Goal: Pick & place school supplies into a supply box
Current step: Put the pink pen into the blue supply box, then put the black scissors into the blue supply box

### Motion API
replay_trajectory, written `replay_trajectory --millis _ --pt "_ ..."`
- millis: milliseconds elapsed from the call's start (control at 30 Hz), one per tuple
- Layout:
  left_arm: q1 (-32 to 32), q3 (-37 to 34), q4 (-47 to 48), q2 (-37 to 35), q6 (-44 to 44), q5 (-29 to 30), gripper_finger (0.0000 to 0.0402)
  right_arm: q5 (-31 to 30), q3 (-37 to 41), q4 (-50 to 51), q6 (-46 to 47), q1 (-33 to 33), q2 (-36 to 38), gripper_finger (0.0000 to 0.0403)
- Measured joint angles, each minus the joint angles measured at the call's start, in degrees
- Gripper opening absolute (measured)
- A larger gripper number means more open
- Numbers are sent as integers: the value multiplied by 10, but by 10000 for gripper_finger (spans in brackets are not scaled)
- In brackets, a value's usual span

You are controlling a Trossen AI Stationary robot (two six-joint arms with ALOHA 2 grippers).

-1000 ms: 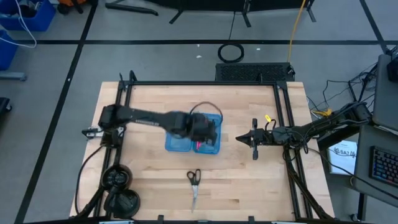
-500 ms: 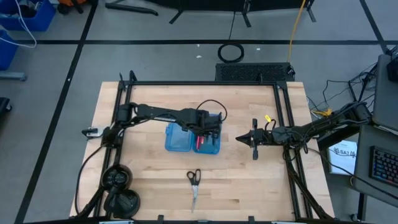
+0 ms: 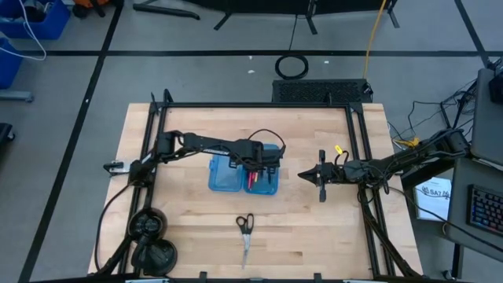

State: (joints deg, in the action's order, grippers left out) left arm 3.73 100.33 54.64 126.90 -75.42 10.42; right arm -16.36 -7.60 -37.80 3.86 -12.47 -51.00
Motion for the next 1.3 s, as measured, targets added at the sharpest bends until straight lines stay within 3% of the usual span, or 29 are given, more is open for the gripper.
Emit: replay_trajectory --millis 267,633,1100,1300 --pt "1 0 -5 6 -8 -6 25 0 0 1 0 0 0 0" --pt "-1 0 -7 6 15 -22 83 0 0 13 -2 0 0 0" --pt "-5 0 -9 0 72 -23 87 0 0 14 -2 0 0 0" --pt "-14 0 -3 -27 124 46 88 0 0 28 0 0 0 0"
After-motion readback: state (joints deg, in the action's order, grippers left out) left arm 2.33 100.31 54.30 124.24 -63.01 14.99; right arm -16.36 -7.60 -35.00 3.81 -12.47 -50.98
